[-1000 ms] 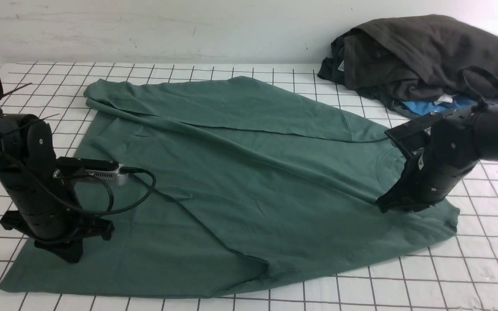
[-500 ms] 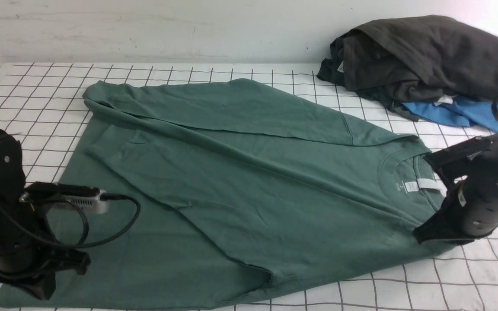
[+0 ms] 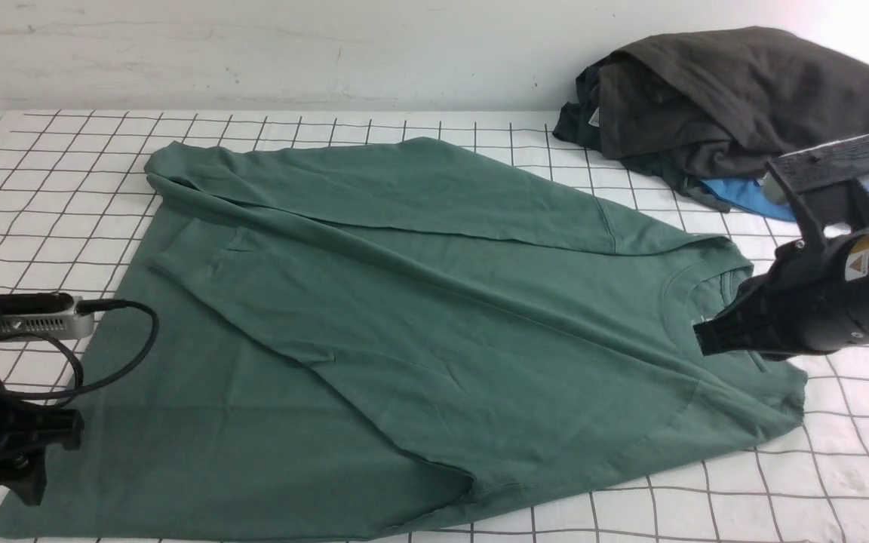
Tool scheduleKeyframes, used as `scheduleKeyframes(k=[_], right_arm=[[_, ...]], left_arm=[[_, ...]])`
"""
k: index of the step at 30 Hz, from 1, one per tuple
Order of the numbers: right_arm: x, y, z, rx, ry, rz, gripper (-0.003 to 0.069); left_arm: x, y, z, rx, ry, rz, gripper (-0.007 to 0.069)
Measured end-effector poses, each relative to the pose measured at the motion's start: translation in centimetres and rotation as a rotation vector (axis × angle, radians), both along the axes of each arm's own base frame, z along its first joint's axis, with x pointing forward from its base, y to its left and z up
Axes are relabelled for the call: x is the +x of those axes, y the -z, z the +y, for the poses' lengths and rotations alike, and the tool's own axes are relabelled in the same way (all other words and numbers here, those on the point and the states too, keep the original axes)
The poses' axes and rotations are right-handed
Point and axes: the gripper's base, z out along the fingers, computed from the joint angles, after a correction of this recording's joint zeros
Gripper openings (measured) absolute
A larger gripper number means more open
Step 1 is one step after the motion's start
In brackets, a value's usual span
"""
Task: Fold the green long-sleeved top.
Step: Use the left arm to clamp the cuff farthest from it
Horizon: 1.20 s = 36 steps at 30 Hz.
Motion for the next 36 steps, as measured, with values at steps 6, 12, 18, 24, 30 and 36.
scheduleKeyframes(k=[6, 12, 18, 24, 30, 36], right_arm=[[-0.2, 0.1, 0.6, 0.035, -0.031, 0.012, -0.0003], [-0.4, 0.2, 0.7, 0.047, -0.037, 0.03, -0.0003], [-0.4, 0.2, 0.7, 0.046, -0.038, 0.03, -0.0003], [-0.5, 0.3, 0.7, 0.048, -0.039, 0.04, -0.0003], [-0.6, 0.3, 0.8, 0.059, -0.039, 0.051, -0.0003], [-0.6, 0.3, 0.8, 0.061, -0.048, 0.055, -0.0003]], left_arm=[[1.1, 3.0, 0.1, -0.008, 0.002, 0.06, 0.0257], [0.8, 2.6, 0.2, 0.002, 0.004, 0.07, 0.0011], [-0.6, -0.6, 0.1, 0.013, 0.017, 0.023, -0.0008], [-1.6, -3.0, 0.0, 0.032, 0.02, -0.055, -0.0006], [0.4, -1.0, 0.3, 0.04, 0.034, -0.11, 0.0141], [1.4, 3.4, 0.5, 0.026, 0.042, 0.043, 0.0395]])
